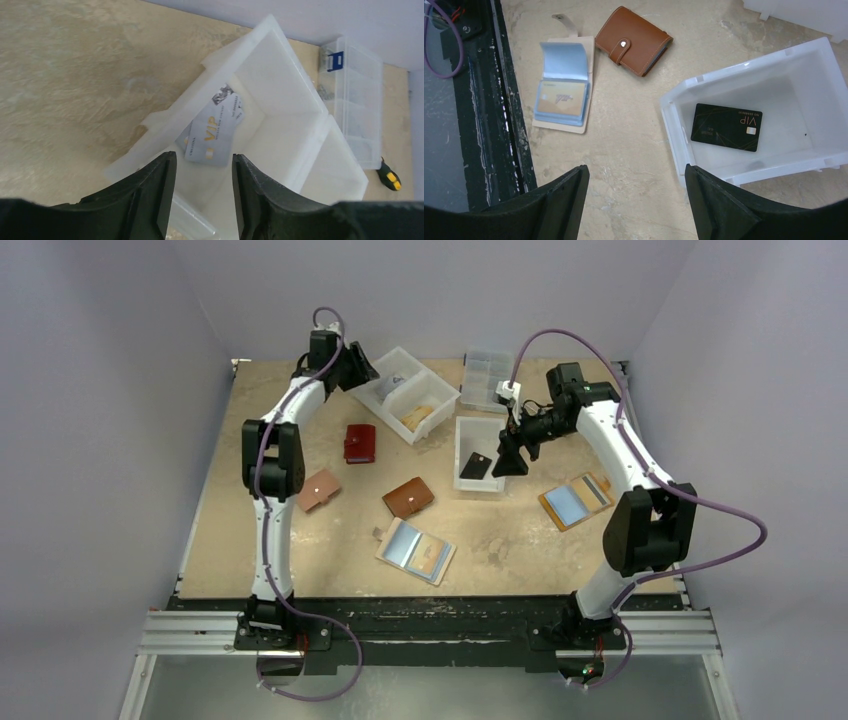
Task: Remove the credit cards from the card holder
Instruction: Place the credit card in the storage box, then remove the credit card from the card holder.
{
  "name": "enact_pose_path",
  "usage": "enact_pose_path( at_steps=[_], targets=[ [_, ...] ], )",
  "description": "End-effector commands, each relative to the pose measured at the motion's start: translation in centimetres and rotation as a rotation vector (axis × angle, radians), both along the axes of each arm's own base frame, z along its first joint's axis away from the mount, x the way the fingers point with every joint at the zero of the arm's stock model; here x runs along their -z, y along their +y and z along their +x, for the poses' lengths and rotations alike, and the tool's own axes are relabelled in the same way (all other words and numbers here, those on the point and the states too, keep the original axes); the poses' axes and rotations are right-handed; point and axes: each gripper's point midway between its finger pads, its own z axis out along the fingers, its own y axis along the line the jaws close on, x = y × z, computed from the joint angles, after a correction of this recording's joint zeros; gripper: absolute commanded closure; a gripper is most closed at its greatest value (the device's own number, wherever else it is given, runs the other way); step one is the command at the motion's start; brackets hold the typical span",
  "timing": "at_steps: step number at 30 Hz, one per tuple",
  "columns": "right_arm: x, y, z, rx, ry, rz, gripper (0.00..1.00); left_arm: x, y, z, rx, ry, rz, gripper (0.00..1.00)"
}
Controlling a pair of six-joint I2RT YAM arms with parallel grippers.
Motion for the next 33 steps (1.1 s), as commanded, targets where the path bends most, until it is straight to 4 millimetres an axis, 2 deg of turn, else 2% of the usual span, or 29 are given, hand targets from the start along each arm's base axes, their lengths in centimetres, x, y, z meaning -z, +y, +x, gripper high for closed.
enact_pose_path(
  at_steps=[1, 4, 5, 7, 9, 12, 14, 15, 16, 21, 23, 29, 33],
  targets=[
    [-2.5, 0.1, -0.1, 0.004, -0.047, 0.03, 0.21, -7.5, 3.2, -1.0, -0.117, -0.068, 0.162, 0.51],
    [-2.7, 0.0, -0.7, 0.008, -0.056, 0.027, 0.21, -10.3, 5.0, -3.5, -0.171, -0.109, 0.224, 0.5],
    [-2.8, 0.0, -0.9, 0.007, -0.058, 0.03, 0.21, -11.8, 5.4, -4.7, -0.187, -0.142, 0.229, 0.48],
    [-2.8, 0.1, -1.6, -0.006, -0.066, 0.043, 0.21, -14.3, 6.4, -7.3, -0.221, -0.201, 0.233, 0.42],
    [-3.1, 0.4, -2.4, -0.034, -0.082, 0.062, 0.21, -16.8, 7.0, -10.4, -0.243, -0.265, 0.212, 0.3],
    [-3.4, 1.0, -3.8, -0.089, -0.094, 0.088, 0.21, -18.1, 8.3, -14.9, -0.313, -0.279, 0.159, 0.04],
    [-3.2, 1.4, -4.7, -0.127, -0.093, 0.105, 0.21, -18.3, 8.6, -17.8, -0.331, -0.269, 0.102, 0.01],
    [-3.2, 1.6, -5.1, -0.149, -0.097, 0.115, 0.2, -18.2, 8.0, -19.3, -0.292, -0.263, 0.066, 0.01],
    [-3.2, 1.8, -5.6, -0.172, -0.102, 0.126, 0.2, -19.1, 7.3, -20.9, -0.242, -0.287, 0.029, 0.02],
    [-2.1, 2.6, -7.2, -0.236, -0.122, 0.118, 0.19, -18.4, 3.3, -27.9, -0.024, -0.243, -0.14, 0.08],
    [-1.4, 2.7, -7.8, -0.243, -0.122, 0.105, 0.19, -17.1, 1.7, -30.4, 0.034, -0.167, -0.189, 0.11],
    [1.3, 3.1, -9.3, -0.252, -0.139, 0.064, 0.2, -13.8, -4.0, -37.1, 0.137, -0.076, -0.093, 0.15],
    [2.1, 3.0, -9.9, -0.249, -0.137, 0.07, 0.2, -10.5, -5.9, -39.9, 0.137, -0.011, 0.053, 0.16]
  ],
)
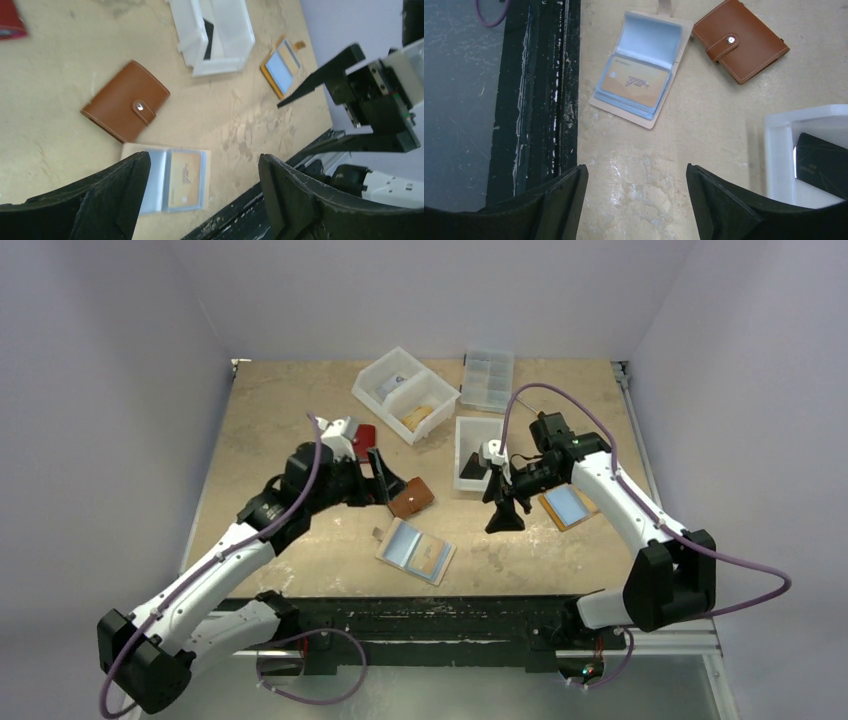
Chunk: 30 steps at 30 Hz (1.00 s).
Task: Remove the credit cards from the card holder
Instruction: Remove the credit card from the card holder.
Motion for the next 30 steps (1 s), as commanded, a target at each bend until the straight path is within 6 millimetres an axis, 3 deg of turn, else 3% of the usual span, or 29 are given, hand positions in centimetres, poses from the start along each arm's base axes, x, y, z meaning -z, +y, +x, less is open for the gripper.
enact_pose_path(
  at_steps=[1, 7, 14, 20, 30],
  targets=[
    [-0.2, 0.2, 0.6, 0.013, -0.073, 0.02, 0.2, 3.1, -0.6, -2.0, -0.065, 0.052, 0.157, 0.16],
    [-0.3, 0.4, 1.3, 0.039, -0.077, 0.028, 0.2, 6.0, -5.3, -6.0, -0.003, 0.032, 0.374, 0.15],
    [-0.7, 0.0, 2.0, 0.094, -0.073, 0.05, 0.2, 9.7, -8.9, -8.1, 0.015, 0.005, 0.567, 0.18],
    [-0.8, -0.3, 2.0, 0.126, -0.074, 0.073, 0.2, 13.4, -8.8, -8.5, -0.022, 0.039, 0.69, 0.19],
    [-0.6, -0.4, 1.9, 0.143, -0.073, 0.089, 0.2, 16.5, -9.6, -8.8, 0.013, 0.055, 0.698, 0.26]
  ],
)
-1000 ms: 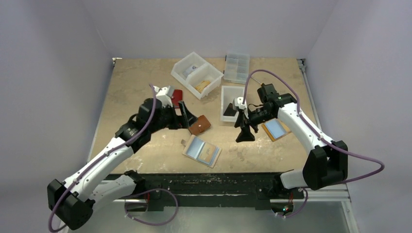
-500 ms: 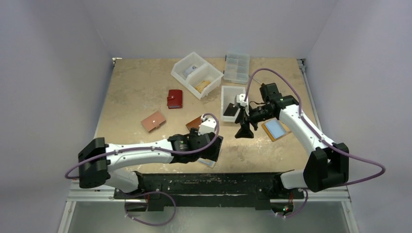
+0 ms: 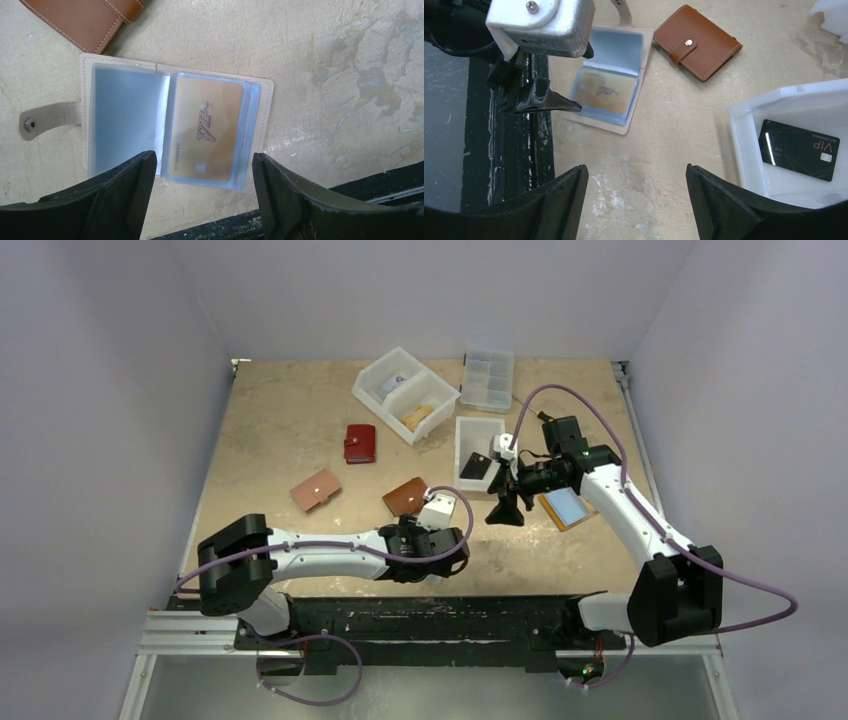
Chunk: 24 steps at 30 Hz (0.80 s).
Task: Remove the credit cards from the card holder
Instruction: Remove the credit card from the card holder.
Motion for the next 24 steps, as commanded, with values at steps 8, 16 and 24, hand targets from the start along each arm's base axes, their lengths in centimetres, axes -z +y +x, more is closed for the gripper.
enact_pose_path(
  at_steps=[8, 16, 24],
  targets=[
    [-0.9, 0.2, 0.0, 0.024, -0.036, 0.064, 0.19, 2.4, 0.0, 1.0, 0.017, 0.007, 0.076, 0.25],
    [-1.1, 0.0, -0.1, 0.039, -0.041, 0.075, 0.19, 3.1, -0.1, 1.2, 0.04, 0.053, 0.04, 0.32],
    [-1.1, 0.0, 0.0, 0.051, -0.025, 0.085, 0.19, 4.2, 0.8, 1.2, 0.022, 0.136, -0.05, 0.37]
  ],
)
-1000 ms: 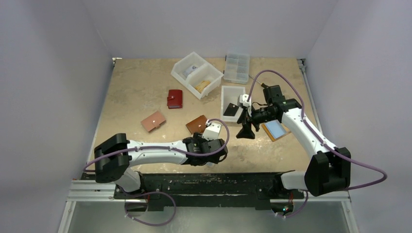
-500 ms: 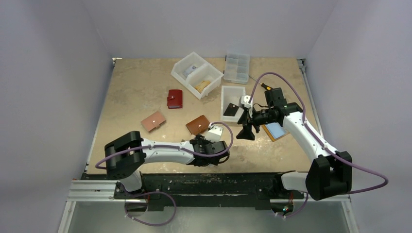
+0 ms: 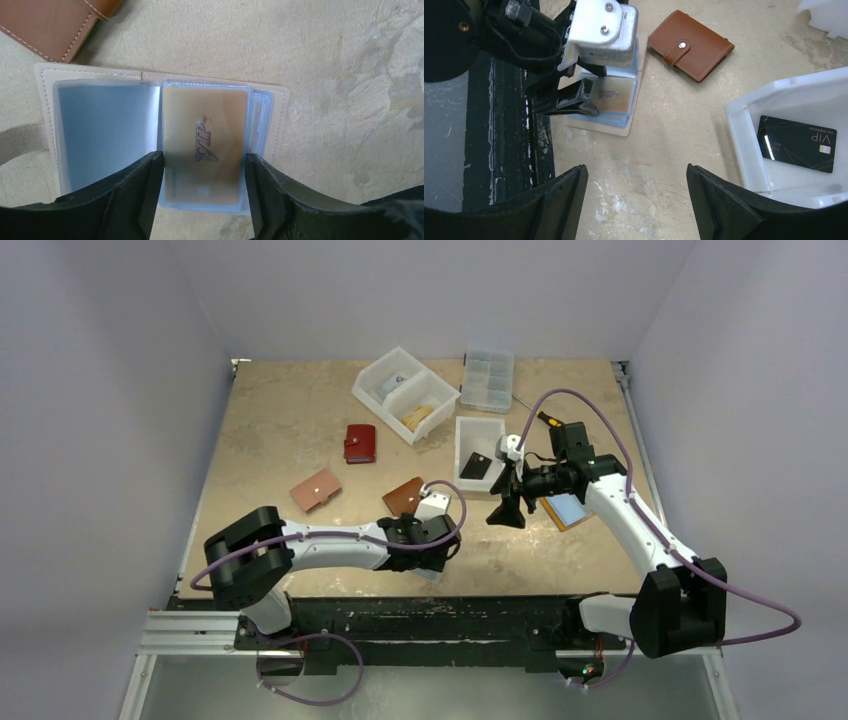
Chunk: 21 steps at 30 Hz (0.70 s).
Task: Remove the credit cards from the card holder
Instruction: Remove the credit card from the card holder.
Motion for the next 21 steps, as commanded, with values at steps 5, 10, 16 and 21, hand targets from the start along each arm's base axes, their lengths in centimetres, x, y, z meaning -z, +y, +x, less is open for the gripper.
enact_pose_path(
  at_steps=[5, 10, 16, 21],
  targets=[
    [-0.8, 0.1, 0.1, 0.0, -0.019, 0.024, 0.19, 0.9, 1.0, -0.2, -0.009, 0.059, -0.045, 0.38],
    [-0.8, 0.0, 0.0, 0.004, -0.022, 0.021, 0.19, 0.8, 0.0, -0.2, 0.014, 0.081, -0.085, 0.58],
    [-0.5, 0.0, -0.2, -0.001, -0.007, 0.023, 0.19, -1.8, -2.5, -0.2, 0.057, 0.093, -0.275, 0.71],
    [-0.7, 0.6, -0.3, -0.015, 0.041, 0.056, 0.19, -4.7, -4.5, 0.1, 0.073, 0.127, -0.575, 0.74]
  ],
)
